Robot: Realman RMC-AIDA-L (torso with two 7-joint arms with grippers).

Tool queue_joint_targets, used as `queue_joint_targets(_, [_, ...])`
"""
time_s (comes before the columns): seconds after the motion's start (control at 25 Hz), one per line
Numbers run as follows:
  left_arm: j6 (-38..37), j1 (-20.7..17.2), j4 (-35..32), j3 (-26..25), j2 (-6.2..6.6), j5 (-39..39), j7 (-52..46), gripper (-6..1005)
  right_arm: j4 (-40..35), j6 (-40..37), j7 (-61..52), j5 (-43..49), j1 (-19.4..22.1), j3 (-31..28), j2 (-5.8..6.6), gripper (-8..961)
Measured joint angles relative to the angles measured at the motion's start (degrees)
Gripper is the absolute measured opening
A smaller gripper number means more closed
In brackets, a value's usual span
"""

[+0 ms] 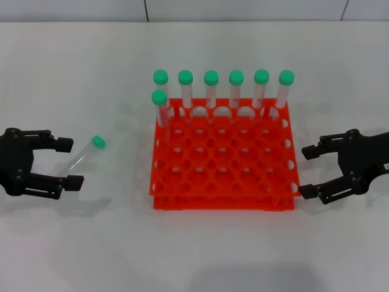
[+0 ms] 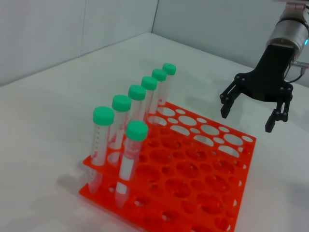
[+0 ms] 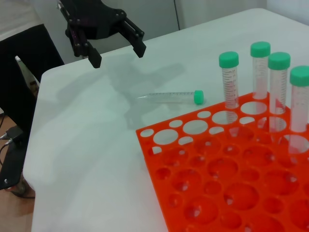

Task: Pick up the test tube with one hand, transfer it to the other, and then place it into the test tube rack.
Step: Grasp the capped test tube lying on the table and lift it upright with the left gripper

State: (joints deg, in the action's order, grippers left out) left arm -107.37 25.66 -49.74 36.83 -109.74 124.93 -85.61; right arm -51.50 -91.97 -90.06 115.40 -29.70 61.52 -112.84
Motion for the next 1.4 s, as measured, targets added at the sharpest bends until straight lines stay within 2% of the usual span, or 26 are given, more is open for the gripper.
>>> queue_joint_targets(0.88, [0.5, 0.0, -0.4, 0.0, -0.16, 0.3, -2.2, 862, -0.2, 0.1, 0.8, 0.2, 0.2, 0.0, -0.36, 869])
queue_joint_targets(1.08, [0.1, -0.2, -4.1, 0.1, -0.13, 1.3, -8.9, 856, -0.2, -0.5, 2.0, -0.1, 0.3, -0.4, -0.87, 868])
queue_joint_targets(1.2, [-0.6, -0.2, -8.2, 0.1, -0.66, 3.6, -14.5, 852, -0.3, -0.6, 2.3, -0.1, 0.3, -0.3, -0.98, 868])
queue_joint_targets(1.4, [-1.4, 1.4, -13.9, 0.2, -1.78, 12.0, -24.2, 846, -0.3, -0.6, 2.9, -0.2, 0.2, -0.4, -1.05, 868])
